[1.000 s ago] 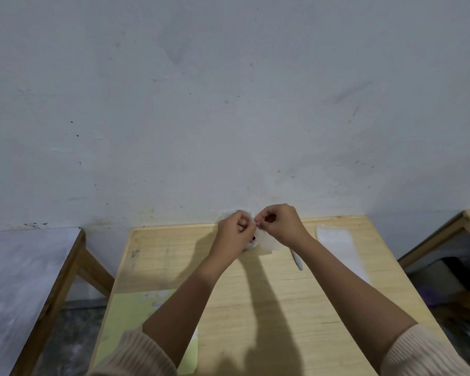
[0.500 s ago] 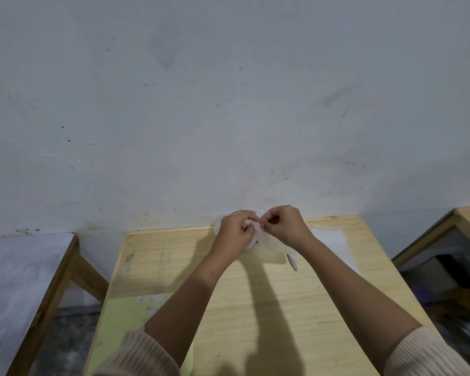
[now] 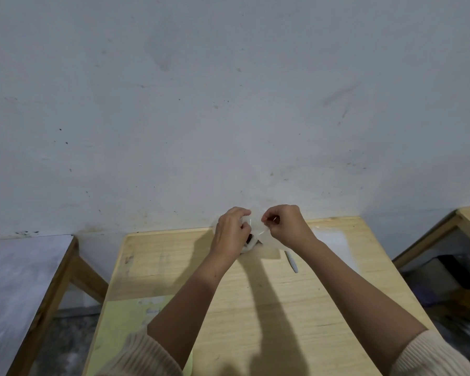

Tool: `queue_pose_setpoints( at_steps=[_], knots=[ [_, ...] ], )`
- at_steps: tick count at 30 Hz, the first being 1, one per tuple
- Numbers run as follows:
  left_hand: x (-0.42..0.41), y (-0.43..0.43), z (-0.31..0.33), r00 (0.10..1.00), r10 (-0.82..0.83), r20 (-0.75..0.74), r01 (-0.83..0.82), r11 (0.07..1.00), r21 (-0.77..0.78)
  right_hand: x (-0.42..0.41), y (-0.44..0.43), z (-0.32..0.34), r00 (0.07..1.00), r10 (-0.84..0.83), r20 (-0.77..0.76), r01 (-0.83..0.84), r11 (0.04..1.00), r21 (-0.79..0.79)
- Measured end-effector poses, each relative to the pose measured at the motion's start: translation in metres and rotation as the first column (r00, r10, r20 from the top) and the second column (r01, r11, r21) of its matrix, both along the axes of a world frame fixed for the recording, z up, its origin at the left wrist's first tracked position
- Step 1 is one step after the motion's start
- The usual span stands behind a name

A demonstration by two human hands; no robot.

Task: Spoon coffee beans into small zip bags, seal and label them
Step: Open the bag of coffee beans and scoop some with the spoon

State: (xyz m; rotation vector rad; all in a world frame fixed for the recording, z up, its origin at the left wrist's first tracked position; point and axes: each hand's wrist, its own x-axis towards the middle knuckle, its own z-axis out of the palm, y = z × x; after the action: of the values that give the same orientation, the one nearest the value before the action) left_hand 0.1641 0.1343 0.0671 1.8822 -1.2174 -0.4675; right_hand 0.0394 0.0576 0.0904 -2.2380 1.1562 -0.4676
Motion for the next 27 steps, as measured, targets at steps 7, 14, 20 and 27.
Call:
queue_pose_setpoints(
  at_steps=[7, 14, 20, 27],
  knots=[
    [-0.014, 0.001, 0.004, 0.999, -0.045, 0.021, 0.047, 0.991, -0.126, 0.007, -0.005, 0.000, 0.995, 0.024, -0.095, -0.033, 0.994, -0.099],
    [0.001, 0.017, 0.000, 0.938, -0.223, -0.266, 0.166, 0.961, -0.219, -0.004, -0.009, 0.011, 0.988, 0.059, 0.140, -0.072, 0.994, 0.087],
    [0.008, 0.014, 0.003, 0.948, -0.314, -0.062, 0.314, 0.949, -0.005, -0.010, -0.007, 0.023, 0.961, 0.133, 0.243, -0.195, 0.949, 0.250],
    [-0.005, 0.000, -0.008, 0.963, -0.210, 0.171, 0.216, 0.976, -0.020, -0.005, -0.003, 0.023, 0.973, 0.163, 0.165, -0.193, 0.962, 0.192]
  ],
)
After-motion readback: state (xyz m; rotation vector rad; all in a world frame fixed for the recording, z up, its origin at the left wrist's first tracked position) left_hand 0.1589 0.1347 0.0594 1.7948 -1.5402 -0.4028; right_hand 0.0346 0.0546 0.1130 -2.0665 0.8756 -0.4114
